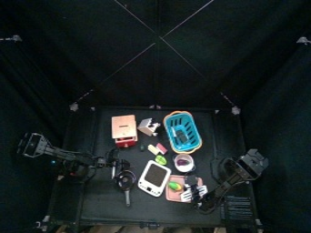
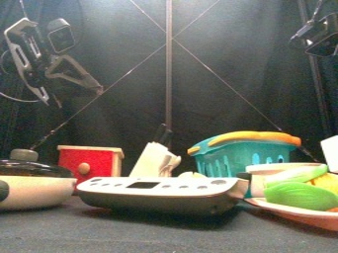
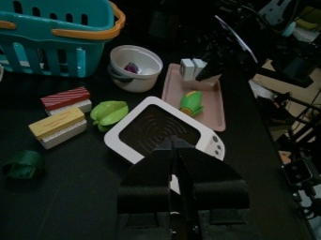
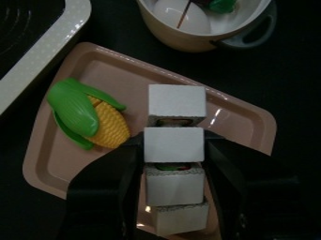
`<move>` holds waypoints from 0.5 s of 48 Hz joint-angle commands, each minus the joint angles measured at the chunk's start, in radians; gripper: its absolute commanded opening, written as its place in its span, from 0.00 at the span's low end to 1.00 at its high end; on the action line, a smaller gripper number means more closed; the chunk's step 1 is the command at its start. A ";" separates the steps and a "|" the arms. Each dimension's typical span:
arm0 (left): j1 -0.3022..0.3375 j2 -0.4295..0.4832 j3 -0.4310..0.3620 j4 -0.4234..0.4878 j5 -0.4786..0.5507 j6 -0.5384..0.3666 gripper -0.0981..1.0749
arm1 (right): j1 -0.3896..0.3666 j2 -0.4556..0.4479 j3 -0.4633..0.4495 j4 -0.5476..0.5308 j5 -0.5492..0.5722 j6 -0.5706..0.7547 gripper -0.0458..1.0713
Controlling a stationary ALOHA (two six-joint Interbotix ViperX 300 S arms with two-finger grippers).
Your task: Grab white sushi roll
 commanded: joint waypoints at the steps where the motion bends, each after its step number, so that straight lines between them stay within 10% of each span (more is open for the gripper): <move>1: -0.003 -0.003 -0.009 0.000 -0.006 0.000 0.42 | 0.002 -0.043 -0.015 -0.006 0.008 -0.002 0.52; 24: -0.003 -0.003 0.005 0.000 -0.003 -0.002 0.42 | -0.005 -0.049 -0.011 -0.034 0.008 -0.008 0.52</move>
